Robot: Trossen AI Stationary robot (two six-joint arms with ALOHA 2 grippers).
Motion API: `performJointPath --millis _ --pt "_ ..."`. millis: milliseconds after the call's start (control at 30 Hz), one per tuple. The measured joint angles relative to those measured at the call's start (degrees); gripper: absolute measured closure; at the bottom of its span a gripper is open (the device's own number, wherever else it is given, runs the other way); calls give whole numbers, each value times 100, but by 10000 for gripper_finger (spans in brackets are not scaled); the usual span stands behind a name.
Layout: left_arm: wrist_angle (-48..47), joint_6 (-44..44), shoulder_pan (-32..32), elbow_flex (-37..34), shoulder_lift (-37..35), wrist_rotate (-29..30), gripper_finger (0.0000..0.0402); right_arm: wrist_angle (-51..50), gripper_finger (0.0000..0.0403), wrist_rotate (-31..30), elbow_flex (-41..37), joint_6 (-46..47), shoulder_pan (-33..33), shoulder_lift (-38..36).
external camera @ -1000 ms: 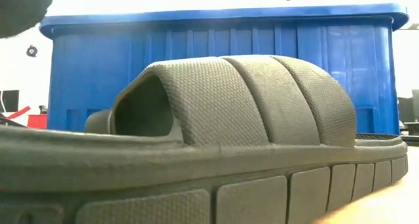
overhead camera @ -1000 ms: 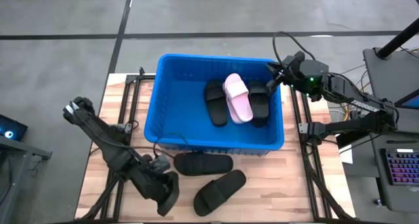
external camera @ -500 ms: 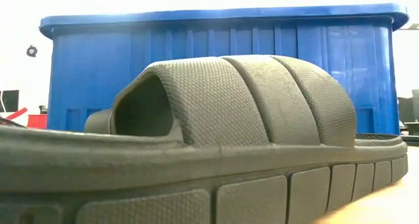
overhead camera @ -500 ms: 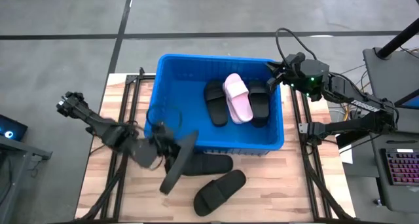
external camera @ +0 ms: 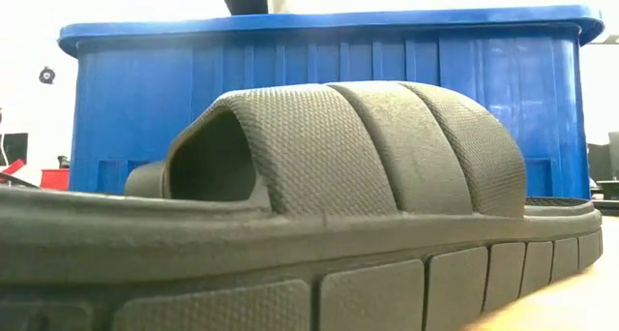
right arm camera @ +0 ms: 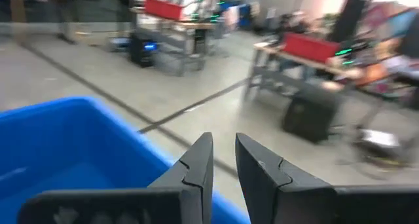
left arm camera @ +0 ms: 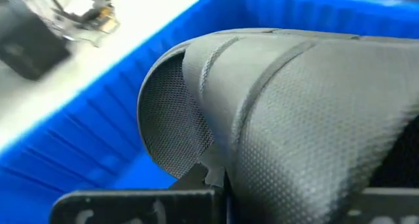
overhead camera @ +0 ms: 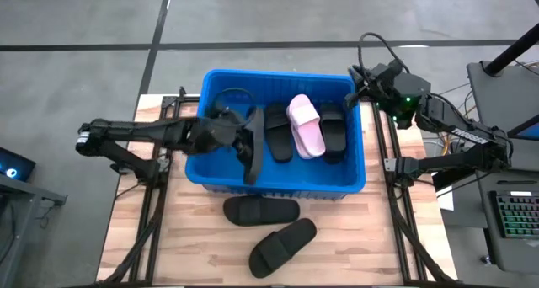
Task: Pick and place slides into bin
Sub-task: Put the black slide into the blue bin
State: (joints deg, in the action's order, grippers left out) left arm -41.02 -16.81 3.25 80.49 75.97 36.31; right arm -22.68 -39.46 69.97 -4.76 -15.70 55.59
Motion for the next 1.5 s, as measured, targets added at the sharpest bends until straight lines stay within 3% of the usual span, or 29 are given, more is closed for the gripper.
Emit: performJointPath --millis 167,433,633,900,1067,1500 --pt "-16 1237 -722 533 702 -187 402 454 346 -736 0 -567 -28 0" --pt "-245 1995 -1647 1652 2145 -196 402 820 346 -921 2 -984 -160 -7" --pt "-826 2354 -1878 2193 3050 -129 402 800 346 -999 2 -1054 -160 -7" --pt "-875 2480 -1980 2213 3841 98 402 854 346 -1010 2 -1379 -158 -20" --pt "-806 2820 -1976 2177 4286 596 401 848 346 -1010 2 -1376 -157 -77" --pt "-228 2778 -2054 2216 4553 478 401 839 346 -988 2 -1367 -157 -70"
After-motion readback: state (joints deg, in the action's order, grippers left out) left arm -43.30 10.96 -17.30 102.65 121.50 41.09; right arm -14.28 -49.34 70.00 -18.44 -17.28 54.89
